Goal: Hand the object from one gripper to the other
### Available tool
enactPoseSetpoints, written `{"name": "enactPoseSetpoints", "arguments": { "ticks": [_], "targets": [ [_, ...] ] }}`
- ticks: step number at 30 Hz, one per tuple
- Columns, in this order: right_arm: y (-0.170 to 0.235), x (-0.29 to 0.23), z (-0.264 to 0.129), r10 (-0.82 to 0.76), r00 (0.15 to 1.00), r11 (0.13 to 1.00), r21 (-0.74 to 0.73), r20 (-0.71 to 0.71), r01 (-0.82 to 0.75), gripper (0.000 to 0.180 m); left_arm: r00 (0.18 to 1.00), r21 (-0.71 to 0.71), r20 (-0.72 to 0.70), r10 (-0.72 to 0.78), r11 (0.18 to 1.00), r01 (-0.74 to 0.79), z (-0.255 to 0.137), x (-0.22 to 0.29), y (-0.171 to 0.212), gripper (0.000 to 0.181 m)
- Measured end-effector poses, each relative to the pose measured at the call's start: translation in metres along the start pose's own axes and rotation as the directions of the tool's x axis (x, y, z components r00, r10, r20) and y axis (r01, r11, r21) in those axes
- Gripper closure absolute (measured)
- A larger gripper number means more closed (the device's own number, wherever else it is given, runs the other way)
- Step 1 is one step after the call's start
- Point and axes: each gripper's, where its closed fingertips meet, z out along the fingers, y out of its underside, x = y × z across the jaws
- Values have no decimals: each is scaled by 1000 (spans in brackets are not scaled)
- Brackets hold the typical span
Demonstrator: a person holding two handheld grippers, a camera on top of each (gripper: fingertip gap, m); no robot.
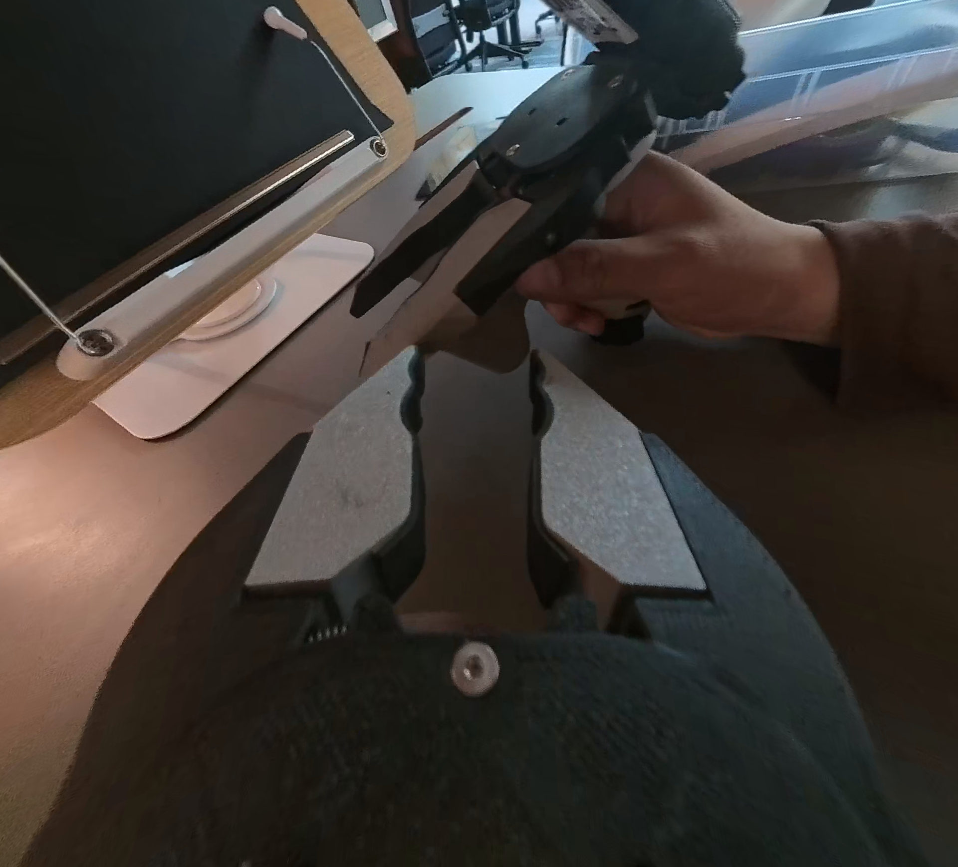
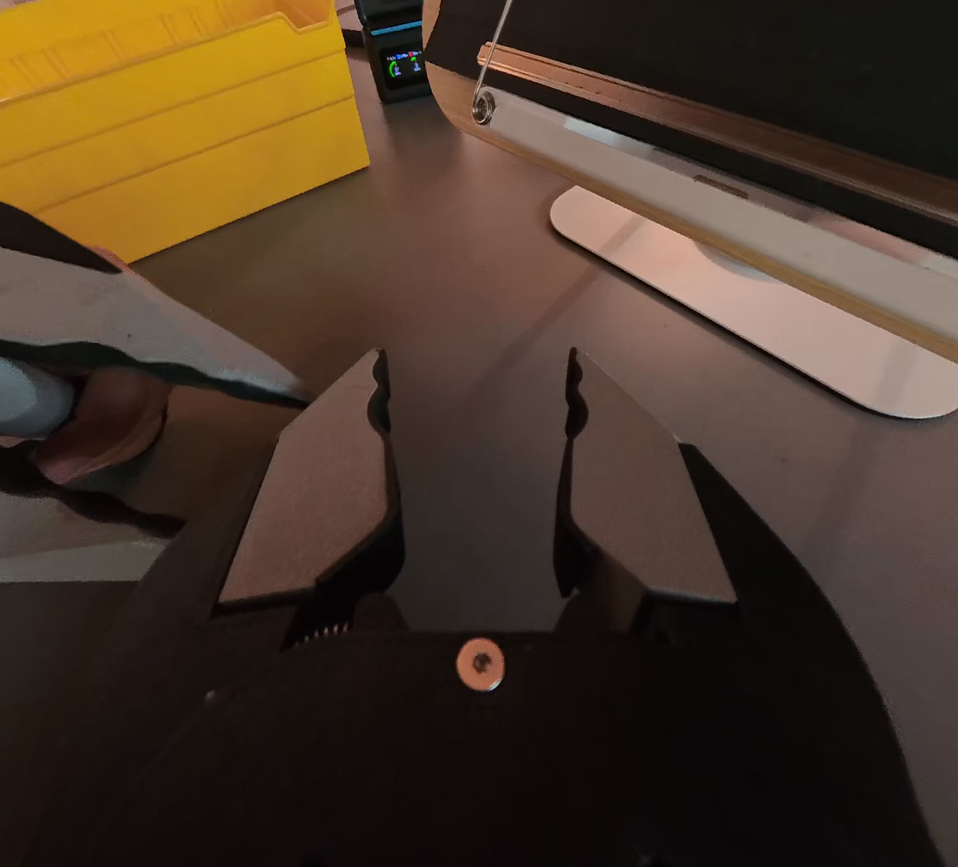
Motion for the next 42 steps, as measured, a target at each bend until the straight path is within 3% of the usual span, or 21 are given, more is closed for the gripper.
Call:
{"name": "enactPoseSetpoints", "arguments": {
  "ticks": [8,12,16,19,23,31,36,42],
  "targets": [
    [-1,1,3,-12,1000,1000,-2,-25,12,118,999,-2,-31,34,999,-34,1,7,0,144],
    [-5,-10,2,-47,999,999,30,18,46,114,990,43,-99,96,995,-92,-4,22,-4,158],
    [-4,-16,4,-82,996,996,21,20,82,111,986,53,-78,148,988,-145,-5,26,-5,159],
    [-4,-17,4,-103,995,994,23,14,102,112,995,89,-68,66,994,-60,-13,24,-11,167],
    [-6,-15,0,-111,994,993,38,-6,112,112,996,108,-81,-40,993,49,-46,32,-18,160],
    [-10,-13,-1,-71,997,995,74,0,71,112,996,136,87,23,990,-34,-161,-2,-60,150],
    [-11,-26,-3,-65,996,994,88,55,60,108,968,27,236,-80,997,76,-228,-88,-48,159],
    [-7,-38,0,-109,992,992,71,67,104,107,945,-381,302,-127,892,242,-272,-172,55,133]
  ]
}}
